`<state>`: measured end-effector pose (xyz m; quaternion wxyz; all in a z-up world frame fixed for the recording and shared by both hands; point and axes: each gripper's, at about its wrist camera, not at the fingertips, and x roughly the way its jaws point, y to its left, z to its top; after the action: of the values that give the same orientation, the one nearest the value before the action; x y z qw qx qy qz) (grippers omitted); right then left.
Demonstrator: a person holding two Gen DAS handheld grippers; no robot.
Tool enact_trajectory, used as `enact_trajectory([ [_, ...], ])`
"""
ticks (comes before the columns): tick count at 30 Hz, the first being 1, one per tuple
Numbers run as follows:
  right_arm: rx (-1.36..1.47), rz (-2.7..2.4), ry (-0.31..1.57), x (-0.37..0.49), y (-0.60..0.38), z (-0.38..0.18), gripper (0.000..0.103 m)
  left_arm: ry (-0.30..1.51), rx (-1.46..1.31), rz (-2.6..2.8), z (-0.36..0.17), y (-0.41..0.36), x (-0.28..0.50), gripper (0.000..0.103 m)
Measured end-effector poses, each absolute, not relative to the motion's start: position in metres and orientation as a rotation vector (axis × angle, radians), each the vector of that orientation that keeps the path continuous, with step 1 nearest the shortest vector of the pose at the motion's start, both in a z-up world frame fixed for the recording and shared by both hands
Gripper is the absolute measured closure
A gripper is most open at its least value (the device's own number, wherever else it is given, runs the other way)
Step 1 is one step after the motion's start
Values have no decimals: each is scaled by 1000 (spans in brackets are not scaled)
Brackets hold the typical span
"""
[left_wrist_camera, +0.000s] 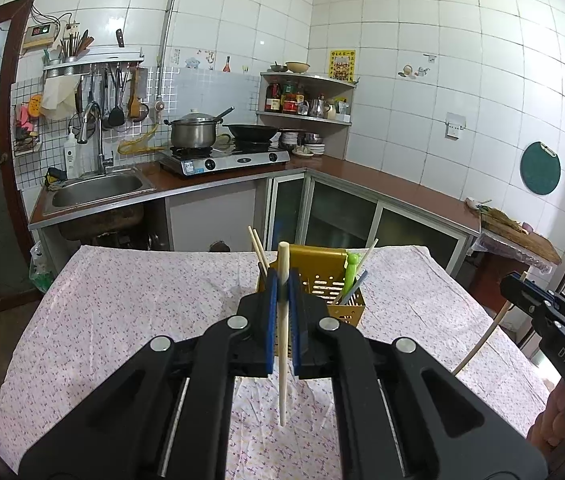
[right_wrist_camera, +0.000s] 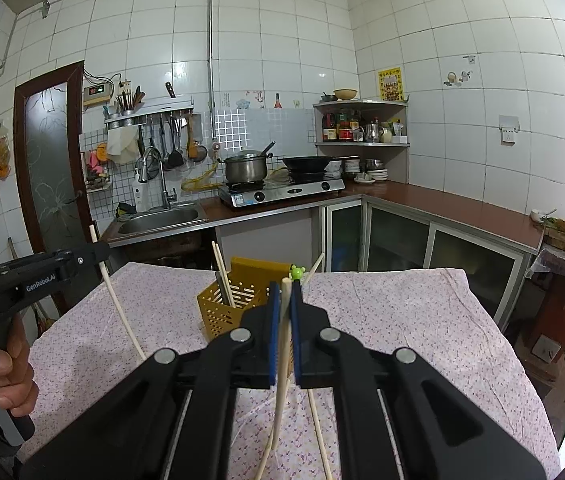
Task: Organize utensils
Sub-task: 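Lower both chopsticks toward the caddy opening with both tools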
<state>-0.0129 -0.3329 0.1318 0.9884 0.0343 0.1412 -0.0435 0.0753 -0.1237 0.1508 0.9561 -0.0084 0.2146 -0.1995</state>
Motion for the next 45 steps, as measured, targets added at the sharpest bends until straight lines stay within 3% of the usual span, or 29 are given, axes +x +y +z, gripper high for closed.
enact_trajectory([
  [23,-12,-94,239,36,-331,165,98,363,18,-375,178,-128,125,99],
  [45,-43,-89,156,103,-321,210,98,160,48,-306,230,-169,160,99],
])
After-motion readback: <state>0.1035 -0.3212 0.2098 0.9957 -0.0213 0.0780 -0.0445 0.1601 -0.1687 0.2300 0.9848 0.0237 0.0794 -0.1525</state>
